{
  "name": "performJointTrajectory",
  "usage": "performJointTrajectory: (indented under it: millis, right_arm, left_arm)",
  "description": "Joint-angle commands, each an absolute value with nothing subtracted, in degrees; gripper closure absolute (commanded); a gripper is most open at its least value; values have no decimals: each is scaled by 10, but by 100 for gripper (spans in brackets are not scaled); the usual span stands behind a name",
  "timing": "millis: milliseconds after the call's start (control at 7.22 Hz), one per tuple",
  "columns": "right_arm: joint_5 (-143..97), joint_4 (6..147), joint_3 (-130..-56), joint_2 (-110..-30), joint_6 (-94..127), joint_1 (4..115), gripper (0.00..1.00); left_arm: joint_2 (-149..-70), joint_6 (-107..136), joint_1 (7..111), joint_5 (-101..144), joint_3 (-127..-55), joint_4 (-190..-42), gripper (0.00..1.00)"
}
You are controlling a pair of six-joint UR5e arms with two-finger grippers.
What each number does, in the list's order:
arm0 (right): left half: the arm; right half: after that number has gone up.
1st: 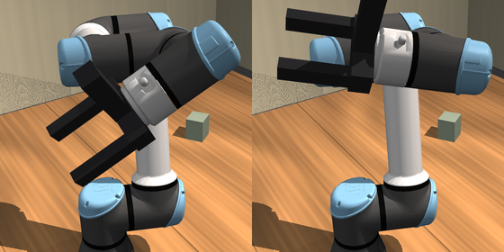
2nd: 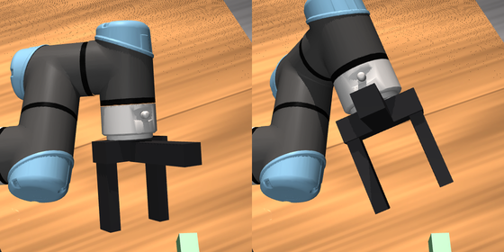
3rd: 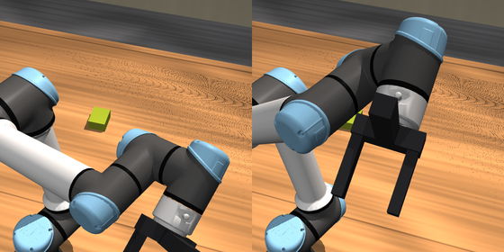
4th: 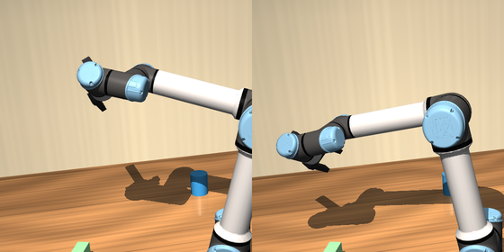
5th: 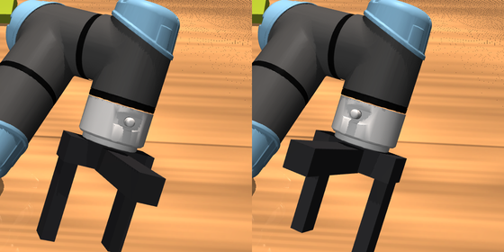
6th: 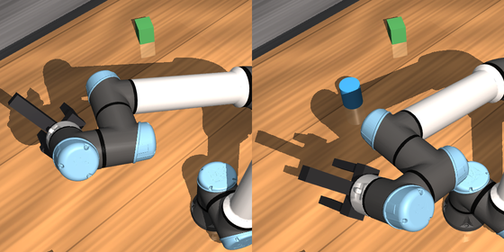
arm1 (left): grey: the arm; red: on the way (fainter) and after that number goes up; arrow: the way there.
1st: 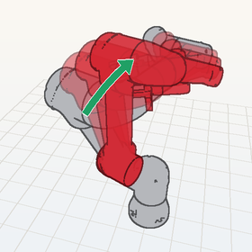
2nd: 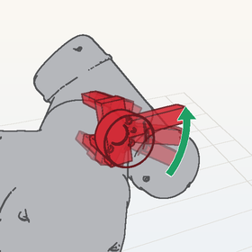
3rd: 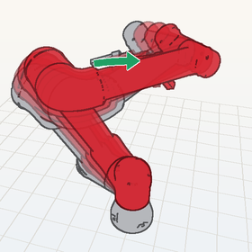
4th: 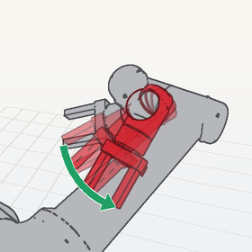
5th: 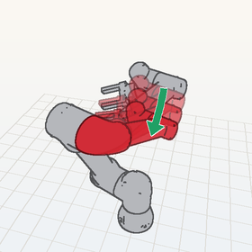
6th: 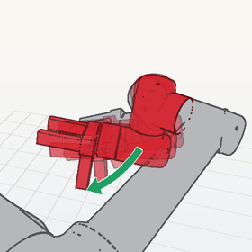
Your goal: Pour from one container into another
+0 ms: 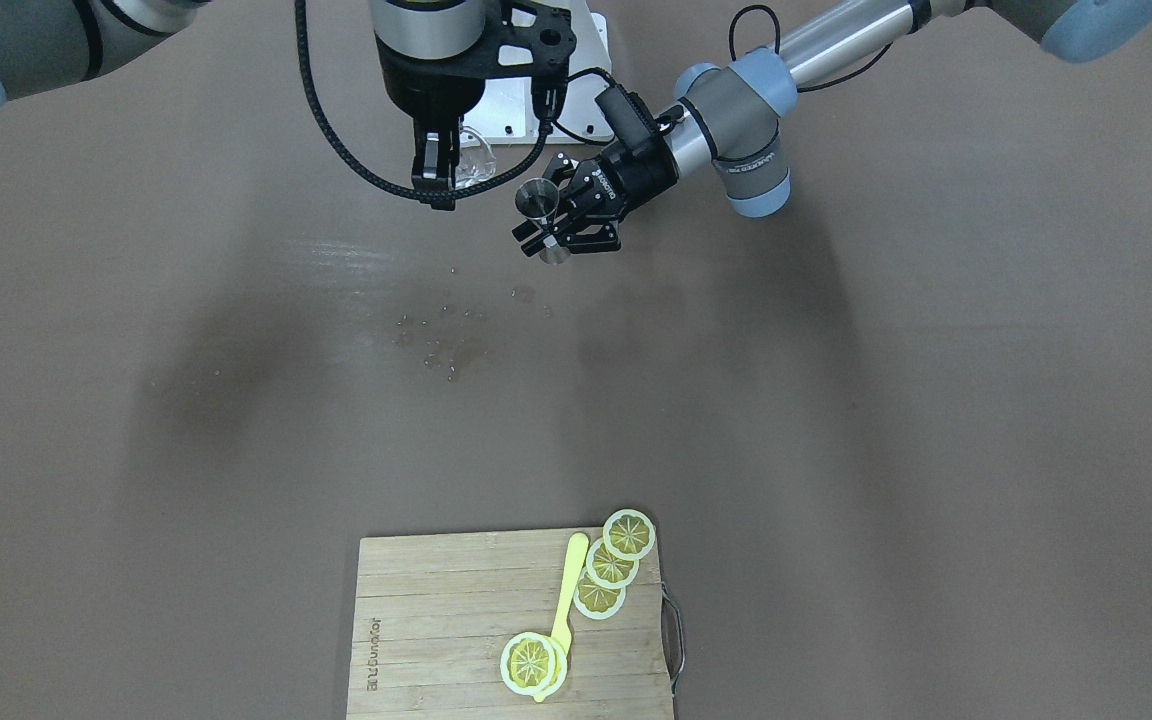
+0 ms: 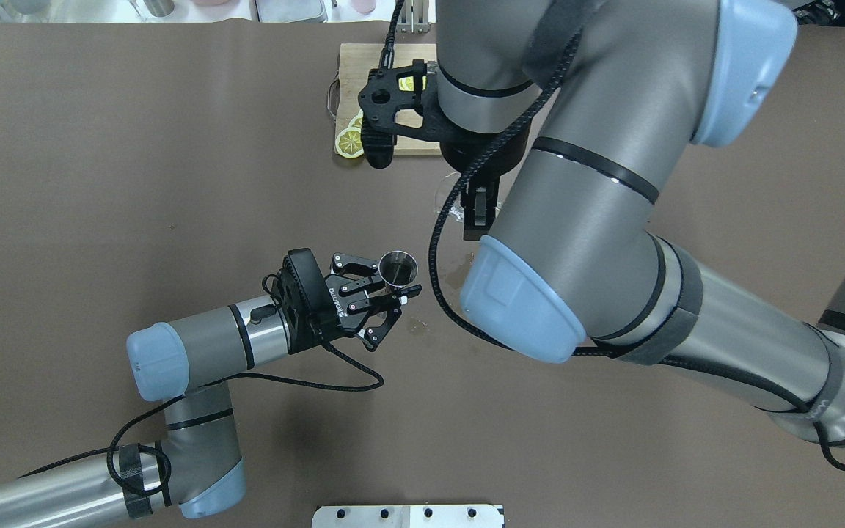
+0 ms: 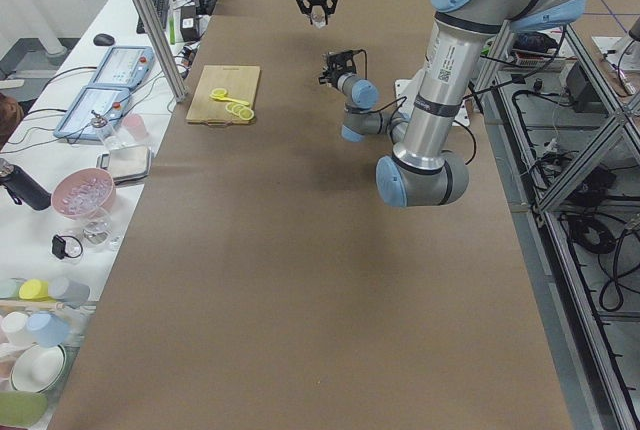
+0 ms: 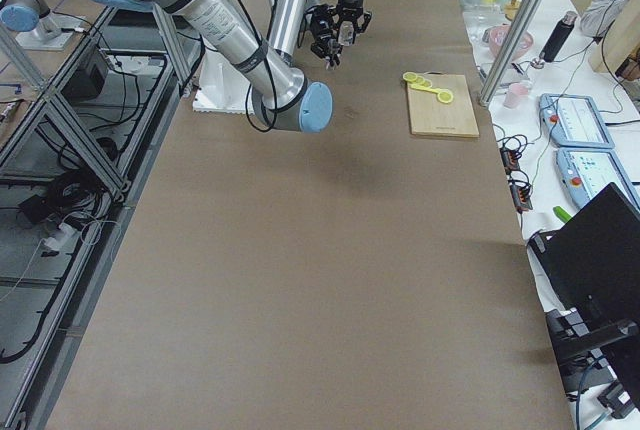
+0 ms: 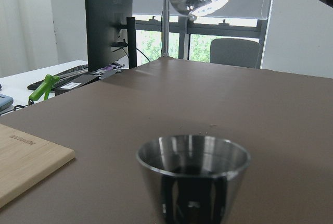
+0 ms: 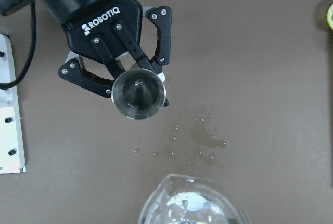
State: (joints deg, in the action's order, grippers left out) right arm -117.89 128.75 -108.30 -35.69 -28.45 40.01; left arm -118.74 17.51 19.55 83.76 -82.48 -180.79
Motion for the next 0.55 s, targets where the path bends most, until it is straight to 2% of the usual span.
performJointTrajectory:
  millis: [0, 416]
  right_arm:
    - [-1183, 1212, -1136, -428, -283, 415, 100]
    - [-1227, 1116, -1172, -507, -299, 467, 100]
  left_arm:
    - [-1187, 172, 198, 838, -825, -1808, 100]
    - [-1187, 161, 228, 838, -817, -1808, 100]
